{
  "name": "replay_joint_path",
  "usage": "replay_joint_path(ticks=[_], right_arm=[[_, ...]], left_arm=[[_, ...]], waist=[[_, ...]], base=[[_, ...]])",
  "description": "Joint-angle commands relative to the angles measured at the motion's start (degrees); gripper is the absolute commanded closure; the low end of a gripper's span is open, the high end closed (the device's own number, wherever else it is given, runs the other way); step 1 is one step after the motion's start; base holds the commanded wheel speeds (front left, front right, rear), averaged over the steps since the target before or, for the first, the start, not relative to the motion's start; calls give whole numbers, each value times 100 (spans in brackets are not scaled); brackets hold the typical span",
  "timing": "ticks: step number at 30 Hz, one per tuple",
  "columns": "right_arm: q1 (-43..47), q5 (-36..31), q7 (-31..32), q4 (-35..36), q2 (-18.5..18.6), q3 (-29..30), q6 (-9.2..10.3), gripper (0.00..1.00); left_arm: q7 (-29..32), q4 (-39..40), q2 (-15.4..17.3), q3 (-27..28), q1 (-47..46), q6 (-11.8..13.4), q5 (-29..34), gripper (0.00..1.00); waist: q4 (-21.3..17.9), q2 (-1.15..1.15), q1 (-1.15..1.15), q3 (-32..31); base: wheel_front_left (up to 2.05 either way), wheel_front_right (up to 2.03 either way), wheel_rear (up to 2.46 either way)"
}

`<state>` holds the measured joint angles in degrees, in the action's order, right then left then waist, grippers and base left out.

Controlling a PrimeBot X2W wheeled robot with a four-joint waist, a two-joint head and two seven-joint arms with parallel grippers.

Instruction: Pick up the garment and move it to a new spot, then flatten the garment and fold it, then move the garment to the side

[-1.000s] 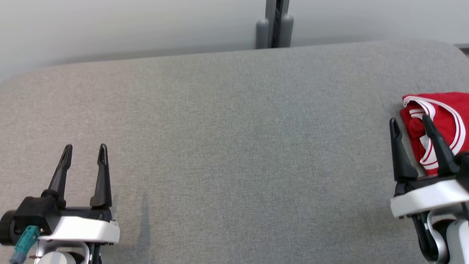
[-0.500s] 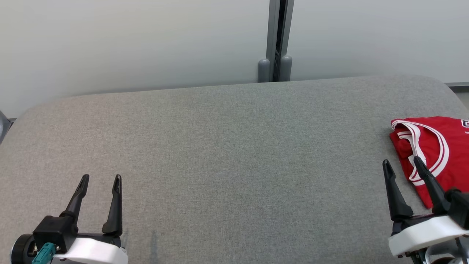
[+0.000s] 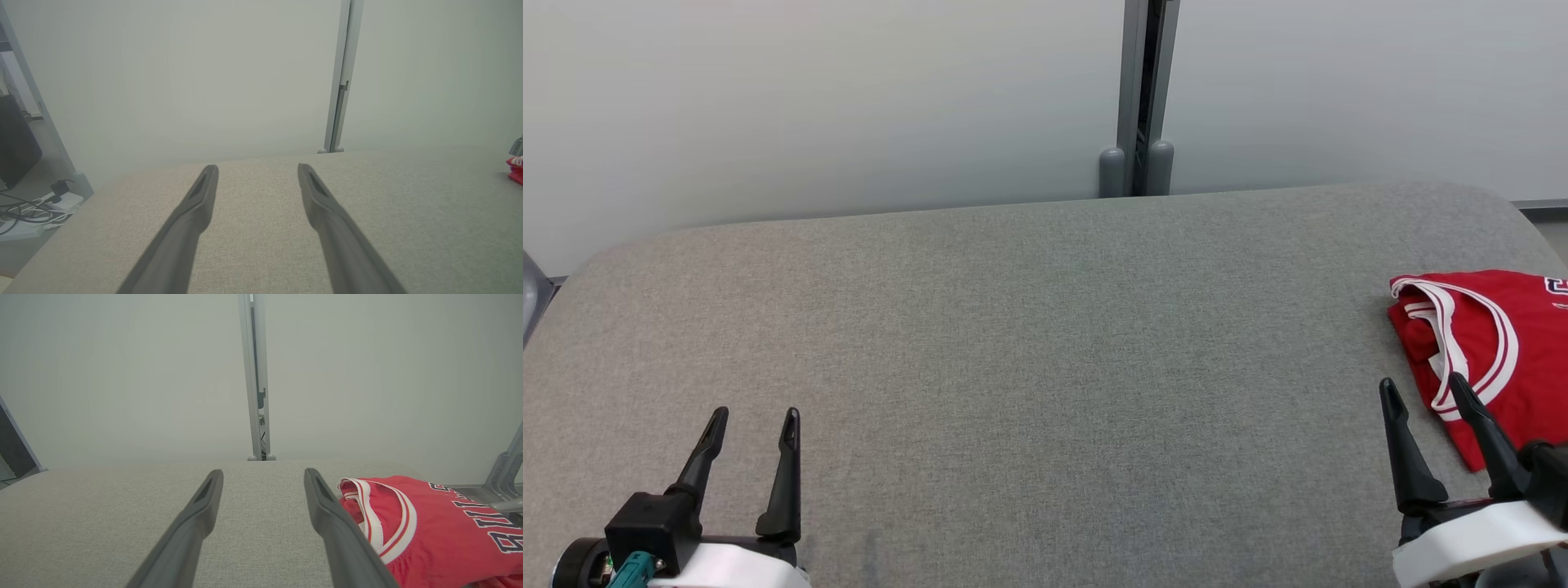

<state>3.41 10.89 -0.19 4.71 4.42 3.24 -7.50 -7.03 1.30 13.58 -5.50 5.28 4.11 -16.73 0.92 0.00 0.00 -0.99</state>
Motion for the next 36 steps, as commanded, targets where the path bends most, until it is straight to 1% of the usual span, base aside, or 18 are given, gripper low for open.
replay_joint_path(ticks=[1, 20, 36], right_arm=[[49, 33, -3, 29, 8, 18, 2, 0], [50, 65, 47, -14, -34, -22, 2, 0], [52, 99, 54, 14, -54, -17, 2, 0]], left_arm=[[35, 31, 34, 7, 20, 45, 10, 0], [80, 83, 70, -49, 20, 144, -49, 0], [35, 37, 137, -68, -49, 158, -101, 0]], waist=[[3, 0, 0, -3], [-3, 0, 0, 52], [26, 0, 0, 112]], base=[[0, 0, 0], [0, 0, 0], [0, 0, 0]])
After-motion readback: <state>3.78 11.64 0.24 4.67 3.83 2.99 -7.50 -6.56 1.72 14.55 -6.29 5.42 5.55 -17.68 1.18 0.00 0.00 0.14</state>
